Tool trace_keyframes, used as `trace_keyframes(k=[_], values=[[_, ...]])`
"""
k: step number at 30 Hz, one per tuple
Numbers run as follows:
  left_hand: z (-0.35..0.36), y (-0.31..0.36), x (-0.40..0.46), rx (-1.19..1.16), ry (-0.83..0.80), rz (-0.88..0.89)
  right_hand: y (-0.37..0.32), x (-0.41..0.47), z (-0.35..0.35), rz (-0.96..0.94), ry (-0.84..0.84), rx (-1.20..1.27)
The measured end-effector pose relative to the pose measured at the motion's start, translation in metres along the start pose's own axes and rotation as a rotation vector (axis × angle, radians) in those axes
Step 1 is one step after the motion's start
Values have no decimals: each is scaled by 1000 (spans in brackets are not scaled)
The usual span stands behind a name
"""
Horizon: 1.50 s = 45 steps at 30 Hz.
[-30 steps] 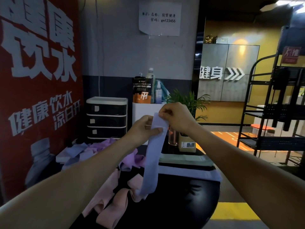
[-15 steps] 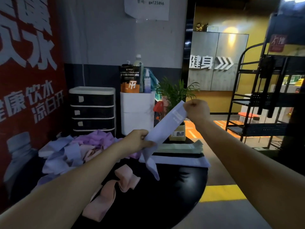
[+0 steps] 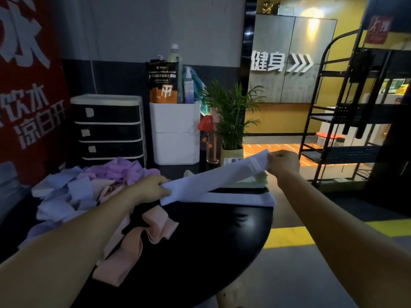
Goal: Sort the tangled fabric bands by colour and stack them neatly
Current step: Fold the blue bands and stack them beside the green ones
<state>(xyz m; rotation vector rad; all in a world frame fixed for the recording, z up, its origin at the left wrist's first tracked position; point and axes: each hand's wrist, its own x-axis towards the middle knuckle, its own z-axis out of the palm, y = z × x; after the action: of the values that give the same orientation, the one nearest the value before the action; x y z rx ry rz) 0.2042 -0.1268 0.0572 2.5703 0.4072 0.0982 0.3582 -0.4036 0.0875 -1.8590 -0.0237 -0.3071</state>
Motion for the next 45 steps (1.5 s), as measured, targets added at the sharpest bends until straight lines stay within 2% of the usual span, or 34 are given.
trace_keyframes(k=[2, 5, 7, 9, 12, 17, 26, 40, 43, 45], values=[[6, -2, 5, -236, 69, -69, 15, 2, 0, 23, 9, -12], [20, -1, 16, -740, 171, -204, 38, 3, 0, 48, 14, -43], [31, -1, 26, -883, 245, -264, 52, 4, -1, 75, 0, -67], [43, -2, 38, -918, 301, -273, 65, 7, -1, 104, 5, -70], [59, -4, 57, -891, 375, -282, 79, 10, -2, 113, -7, -117], [77, -5, 75, -639, 465, -261, 100, 16, 3, 53, -30, -254], [96, -12, 93, -348, 484, -236, 128, 27, 23, 32, 3, -377], [103, -17, 81, -388, 514, -53, 133, 22, 29, -20, 36, -439], [105, -19, 73, -362, 494, 0, 123, 11, 31, -105, 68, -545], [109, -21, 67, -300, 466, 41, 113, -1, 39, -193, 31, -545]])
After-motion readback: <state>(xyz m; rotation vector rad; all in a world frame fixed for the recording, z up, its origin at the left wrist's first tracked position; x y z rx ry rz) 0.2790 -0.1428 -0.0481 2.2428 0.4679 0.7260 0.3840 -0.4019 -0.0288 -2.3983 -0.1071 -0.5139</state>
